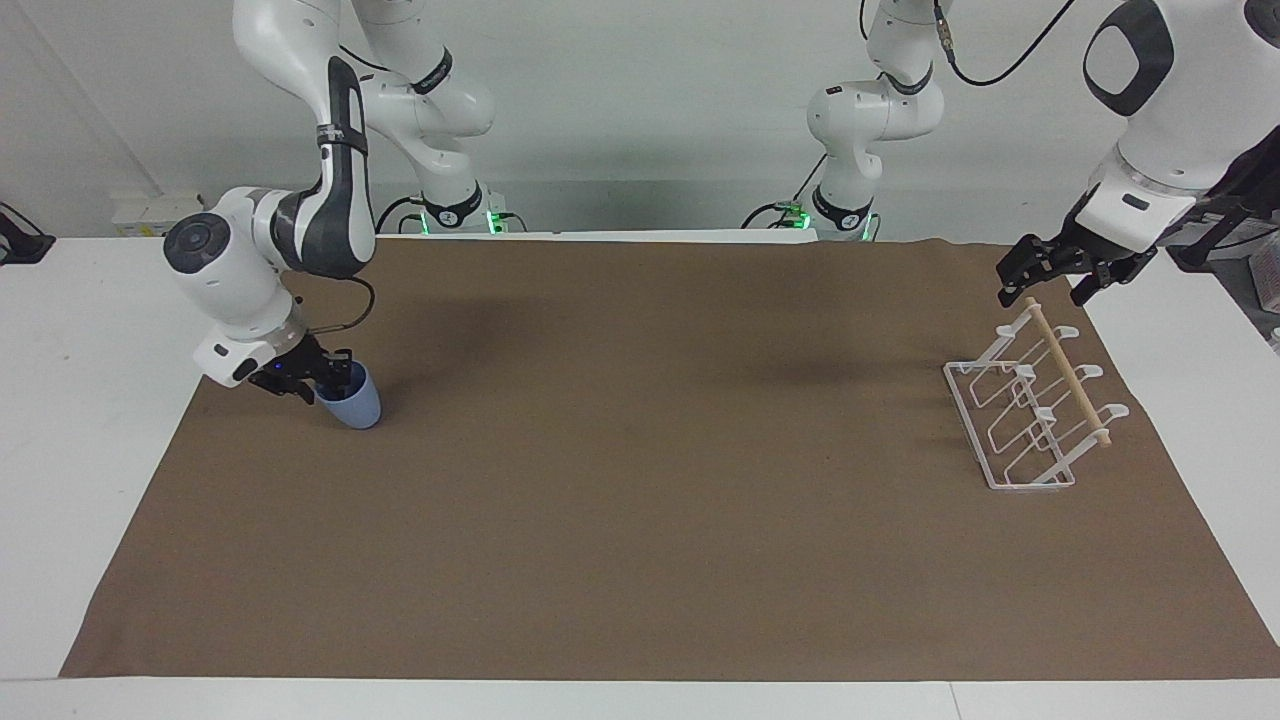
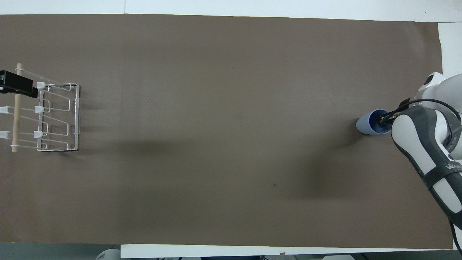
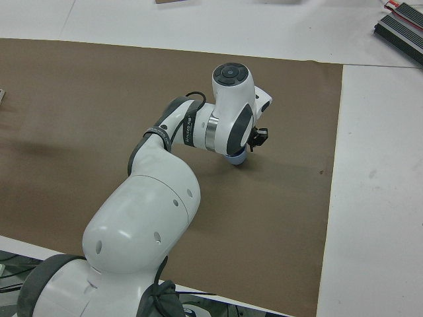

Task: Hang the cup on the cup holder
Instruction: 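Lift the blue cup and carry it toward the left gripper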

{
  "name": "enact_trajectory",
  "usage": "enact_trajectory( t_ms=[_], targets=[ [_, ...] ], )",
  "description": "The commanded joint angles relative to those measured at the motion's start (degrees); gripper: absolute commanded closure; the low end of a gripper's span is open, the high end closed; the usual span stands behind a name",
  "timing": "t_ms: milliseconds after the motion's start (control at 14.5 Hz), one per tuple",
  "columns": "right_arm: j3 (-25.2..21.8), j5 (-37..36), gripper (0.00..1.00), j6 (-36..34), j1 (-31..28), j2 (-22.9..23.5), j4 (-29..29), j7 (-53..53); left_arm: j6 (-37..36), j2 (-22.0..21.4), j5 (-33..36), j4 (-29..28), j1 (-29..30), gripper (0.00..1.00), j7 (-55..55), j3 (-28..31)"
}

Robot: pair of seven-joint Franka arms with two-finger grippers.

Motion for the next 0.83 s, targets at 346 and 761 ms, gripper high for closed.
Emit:
enact_trajectory(
  t_ms=[346, 761],
  targets=[
    [3.5, 3.53, 1.0, -14.84, 0.32, -0.34, 11.6, -5.63, -1.7, -1.56, 0.89, -1.15, 0.11, 0.0, -0.56, 0.18],
    [10.82, 28.18, 1.0, -27.82, 5.49, -0.61, 21.39, 9.1, -0.83, -2.96, 0.45, -4.13, -0.15, 0.0, -9.4, -0.08]
  ],
)
